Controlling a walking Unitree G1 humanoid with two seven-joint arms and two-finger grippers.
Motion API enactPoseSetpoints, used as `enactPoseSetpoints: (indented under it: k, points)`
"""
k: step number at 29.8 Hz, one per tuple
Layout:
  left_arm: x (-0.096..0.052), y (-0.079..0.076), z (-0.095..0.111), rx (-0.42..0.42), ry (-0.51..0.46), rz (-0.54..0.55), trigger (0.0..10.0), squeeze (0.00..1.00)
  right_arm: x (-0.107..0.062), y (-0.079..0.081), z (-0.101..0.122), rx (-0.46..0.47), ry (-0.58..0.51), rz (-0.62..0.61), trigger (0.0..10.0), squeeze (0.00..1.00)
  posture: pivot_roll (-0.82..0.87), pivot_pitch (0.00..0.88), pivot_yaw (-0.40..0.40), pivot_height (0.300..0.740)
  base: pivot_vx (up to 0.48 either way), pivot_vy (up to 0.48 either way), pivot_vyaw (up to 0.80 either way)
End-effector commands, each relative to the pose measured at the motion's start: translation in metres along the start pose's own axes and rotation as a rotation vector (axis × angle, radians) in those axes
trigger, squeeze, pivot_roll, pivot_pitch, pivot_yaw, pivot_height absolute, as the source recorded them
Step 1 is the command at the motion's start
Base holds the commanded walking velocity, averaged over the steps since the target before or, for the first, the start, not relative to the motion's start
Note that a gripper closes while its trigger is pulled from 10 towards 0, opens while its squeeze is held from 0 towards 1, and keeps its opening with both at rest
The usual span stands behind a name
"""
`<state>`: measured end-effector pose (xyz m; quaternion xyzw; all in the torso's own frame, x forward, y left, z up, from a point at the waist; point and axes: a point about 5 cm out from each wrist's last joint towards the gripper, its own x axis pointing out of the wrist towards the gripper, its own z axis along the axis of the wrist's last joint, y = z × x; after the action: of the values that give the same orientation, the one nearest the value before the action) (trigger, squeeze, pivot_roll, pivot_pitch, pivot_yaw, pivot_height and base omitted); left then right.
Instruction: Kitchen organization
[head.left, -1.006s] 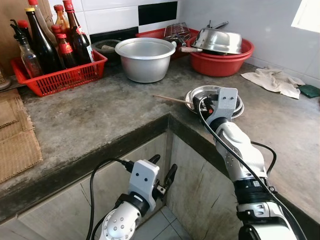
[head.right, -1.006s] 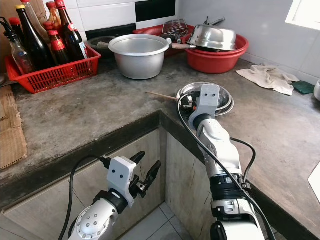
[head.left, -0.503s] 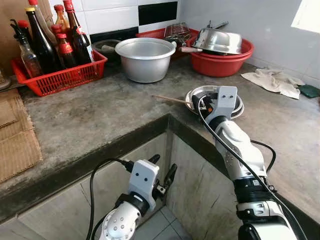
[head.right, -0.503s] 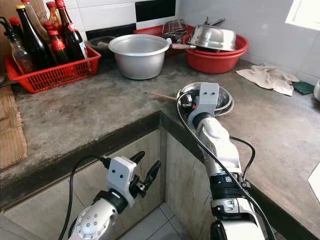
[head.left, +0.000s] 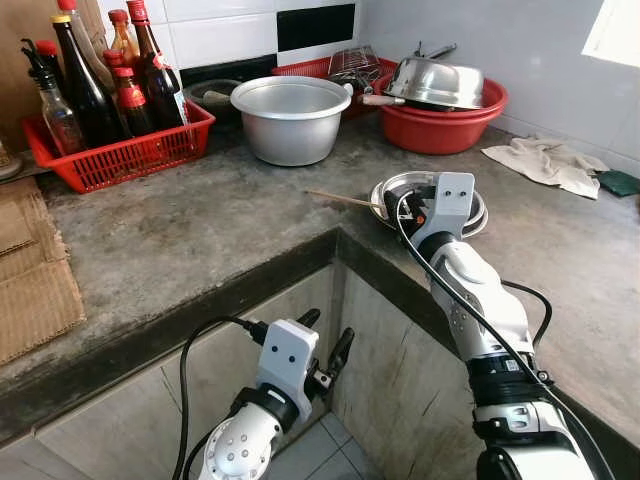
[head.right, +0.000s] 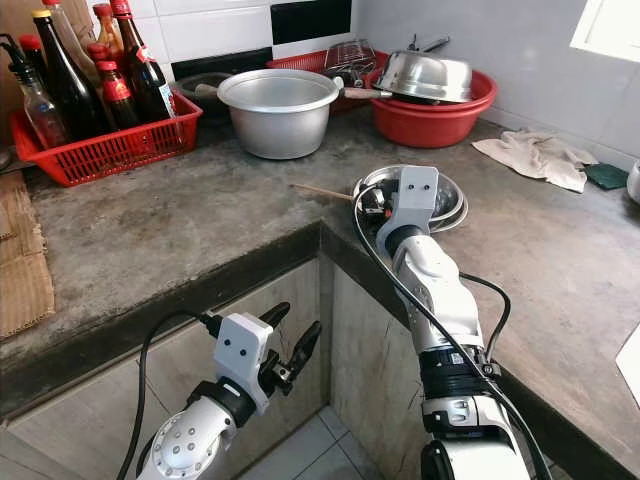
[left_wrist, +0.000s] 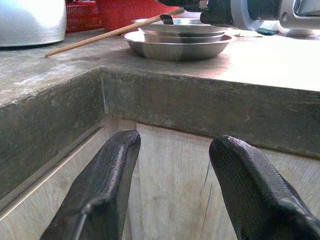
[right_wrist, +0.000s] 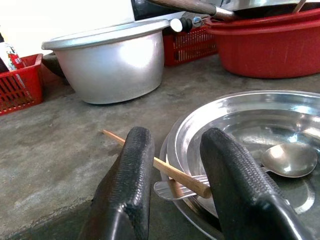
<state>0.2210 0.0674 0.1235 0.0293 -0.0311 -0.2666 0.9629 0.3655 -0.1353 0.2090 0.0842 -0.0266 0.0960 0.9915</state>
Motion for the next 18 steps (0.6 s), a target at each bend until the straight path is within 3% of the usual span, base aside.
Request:
enactPoseSetpoints:
  k: [1, 18]
  points:
    - [0.0013, -0.0014, 0.0008, 0.006, -0.002, -0.007, 10.0, 0.0, 0.0017, -0.0012, 0.0026, -0.011, 0.002, -0.007, 10.0, 0.0, 0.05, 0.009, -0.062, 0.74, 0.0, 0.0, 0.0]
    - [0.0013, -0.0014, 0.0008, 0.006, -0.002, -0.007, 10.0, 0.0, 0.0017, -0.0012, 0.0026, -0.011, 0.002, -0.007, 10.0, 0.0, 0.05, 0.009, -0.062, 0.74, 0.0, 0.0, 0.0]
